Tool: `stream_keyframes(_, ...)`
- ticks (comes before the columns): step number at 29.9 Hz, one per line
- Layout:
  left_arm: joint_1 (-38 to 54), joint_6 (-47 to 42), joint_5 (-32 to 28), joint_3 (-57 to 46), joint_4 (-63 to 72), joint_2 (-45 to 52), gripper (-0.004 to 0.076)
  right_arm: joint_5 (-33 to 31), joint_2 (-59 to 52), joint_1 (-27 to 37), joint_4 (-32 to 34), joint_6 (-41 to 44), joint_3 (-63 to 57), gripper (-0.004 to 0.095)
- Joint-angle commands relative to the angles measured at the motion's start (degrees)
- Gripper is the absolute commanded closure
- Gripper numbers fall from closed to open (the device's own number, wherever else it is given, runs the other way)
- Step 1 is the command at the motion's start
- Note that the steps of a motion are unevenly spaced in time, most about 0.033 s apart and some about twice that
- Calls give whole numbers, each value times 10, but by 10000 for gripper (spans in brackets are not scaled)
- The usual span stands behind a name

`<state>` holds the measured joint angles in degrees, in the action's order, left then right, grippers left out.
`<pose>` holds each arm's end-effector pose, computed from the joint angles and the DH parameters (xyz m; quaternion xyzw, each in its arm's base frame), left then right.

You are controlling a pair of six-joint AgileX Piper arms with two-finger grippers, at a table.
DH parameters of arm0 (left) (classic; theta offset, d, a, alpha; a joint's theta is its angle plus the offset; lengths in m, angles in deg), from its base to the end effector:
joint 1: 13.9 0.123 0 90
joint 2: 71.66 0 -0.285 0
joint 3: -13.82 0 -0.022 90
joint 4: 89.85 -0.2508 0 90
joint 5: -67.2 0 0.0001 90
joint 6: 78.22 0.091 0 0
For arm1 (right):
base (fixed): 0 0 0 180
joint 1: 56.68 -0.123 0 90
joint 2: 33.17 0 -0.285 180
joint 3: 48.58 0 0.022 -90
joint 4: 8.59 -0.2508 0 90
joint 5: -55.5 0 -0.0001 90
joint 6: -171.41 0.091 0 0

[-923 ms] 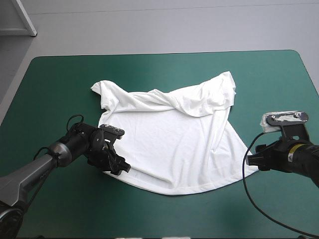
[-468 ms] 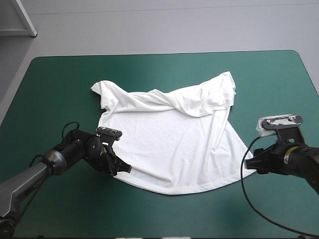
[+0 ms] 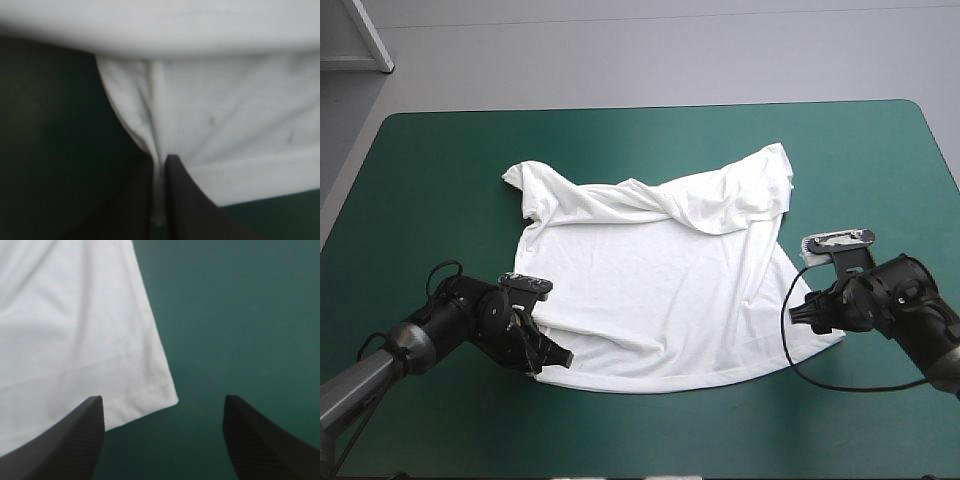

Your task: Fold the cloth

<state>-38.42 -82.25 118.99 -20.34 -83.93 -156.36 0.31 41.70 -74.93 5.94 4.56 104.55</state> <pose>0.1960 -0.0975 0.2155 0.1490 0.9845 -0.0618 0.0683 0.2069 0.0485 0.2872 -0.0932 0.9688 -0.0582 0.2224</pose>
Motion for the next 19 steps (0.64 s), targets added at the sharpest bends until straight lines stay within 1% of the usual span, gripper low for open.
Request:
stream_keyframes(1,-5,-11,13,10,2,51,734,35,33,32,5,-10,12,278)
stream_keyframes(5,-5,-22,12,11,-2,78,734,46,75,41,-36,-33,12,280)
stream_keyframes(9,-5,-22,15,12,-2,81,734,49,108,41,-47,-33,5,291)
stream_keyframes(14,-5,-23,17,12,-1,81,734,84,141,41,-60,-29,-35,306)
stream_keyframes(17,-5,-21,18,12,-1,81,734,122,149,41,-78,-29,-59,307)
stream_keyframes(18,-5,-21,18,12,-1,81,734,129,149,41,-83,-29,-65,315)
stream_keyframes(19,-5,-21,19,12,-2,81,734,139,148,41,-91,-31,-71,344)
